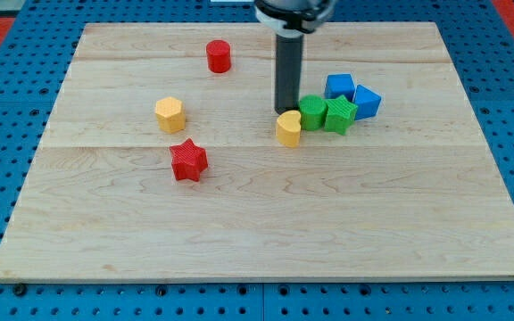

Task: Push the heart into the red star

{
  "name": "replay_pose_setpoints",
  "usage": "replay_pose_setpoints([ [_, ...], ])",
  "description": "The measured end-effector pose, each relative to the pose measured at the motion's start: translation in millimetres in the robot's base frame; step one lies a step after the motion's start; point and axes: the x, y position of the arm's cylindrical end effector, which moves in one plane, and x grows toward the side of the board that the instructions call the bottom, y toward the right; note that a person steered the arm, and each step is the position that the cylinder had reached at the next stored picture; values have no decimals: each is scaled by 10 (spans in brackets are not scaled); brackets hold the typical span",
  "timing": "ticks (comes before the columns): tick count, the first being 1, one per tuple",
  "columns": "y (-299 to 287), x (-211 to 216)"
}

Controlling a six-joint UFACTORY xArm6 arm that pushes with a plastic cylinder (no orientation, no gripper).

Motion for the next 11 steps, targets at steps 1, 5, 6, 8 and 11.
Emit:
replay_pose_setpoints([
  [1,102,3],
  [5,98,687],
  [6,-408,528],
  [8,59,678],
  [11,-1024,931],
])
